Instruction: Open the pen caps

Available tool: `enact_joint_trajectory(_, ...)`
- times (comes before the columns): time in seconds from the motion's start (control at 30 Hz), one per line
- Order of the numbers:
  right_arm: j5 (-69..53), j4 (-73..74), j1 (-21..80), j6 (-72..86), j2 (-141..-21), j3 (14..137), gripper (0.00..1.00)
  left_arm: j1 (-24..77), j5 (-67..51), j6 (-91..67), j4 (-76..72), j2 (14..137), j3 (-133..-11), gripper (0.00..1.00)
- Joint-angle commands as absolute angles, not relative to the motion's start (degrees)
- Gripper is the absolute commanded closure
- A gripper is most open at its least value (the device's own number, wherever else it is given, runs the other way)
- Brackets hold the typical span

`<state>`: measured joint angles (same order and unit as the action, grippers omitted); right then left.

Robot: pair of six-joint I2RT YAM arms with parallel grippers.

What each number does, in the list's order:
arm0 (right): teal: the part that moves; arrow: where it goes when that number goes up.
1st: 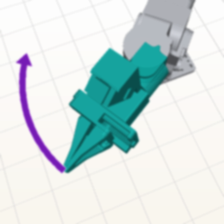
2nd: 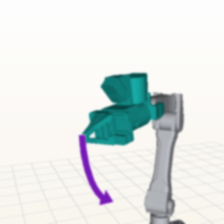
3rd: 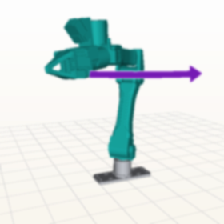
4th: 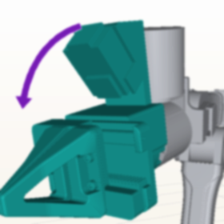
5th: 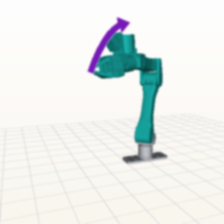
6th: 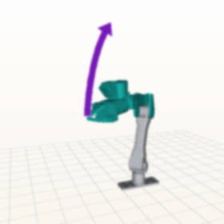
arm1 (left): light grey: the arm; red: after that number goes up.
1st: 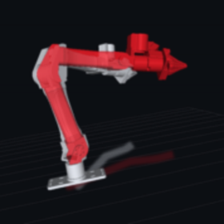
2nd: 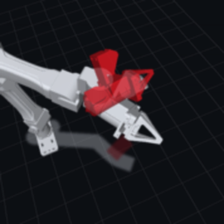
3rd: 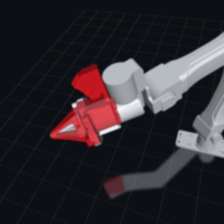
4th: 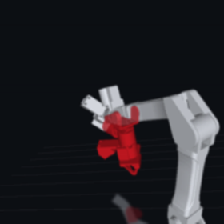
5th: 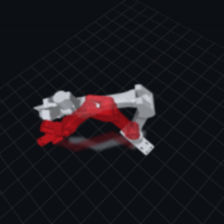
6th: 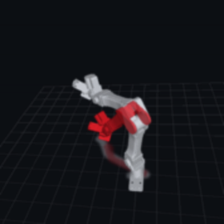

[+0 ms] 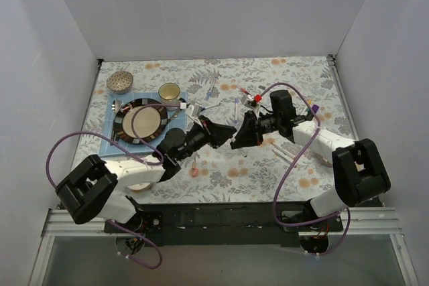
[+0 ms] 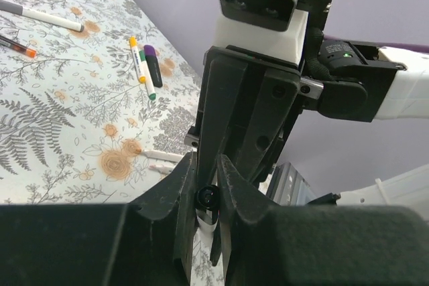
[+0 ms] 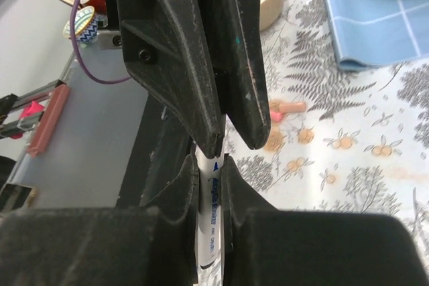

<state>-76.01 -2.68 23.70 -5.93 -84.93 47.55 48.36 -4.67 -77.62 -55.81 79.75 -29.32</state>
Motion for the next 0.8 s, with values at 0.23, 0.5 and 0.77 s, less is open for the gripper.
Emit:
enact_joint_trajectory(0.23,-77.45,9.05,27.33,-14.85,-88.51,49.74,0.99,26.81,-3.69,-72.08,-48.88,67.59,-44.03,1.0)
enact_joint_trajectory(0.5,-45.9,14.24,24.35,-19.34,-81.48,52.21,0.99,26.72,-6.31,-78.74,-16.48,60.56,-44.65,1.0)
enact_joint_trajectory(0.77,-29.99,21.79,19.25,-28.38,-78.05,54.67,0.99,28.82,-14.42,-78.23,12.0,61.26,-39.82,1.0)
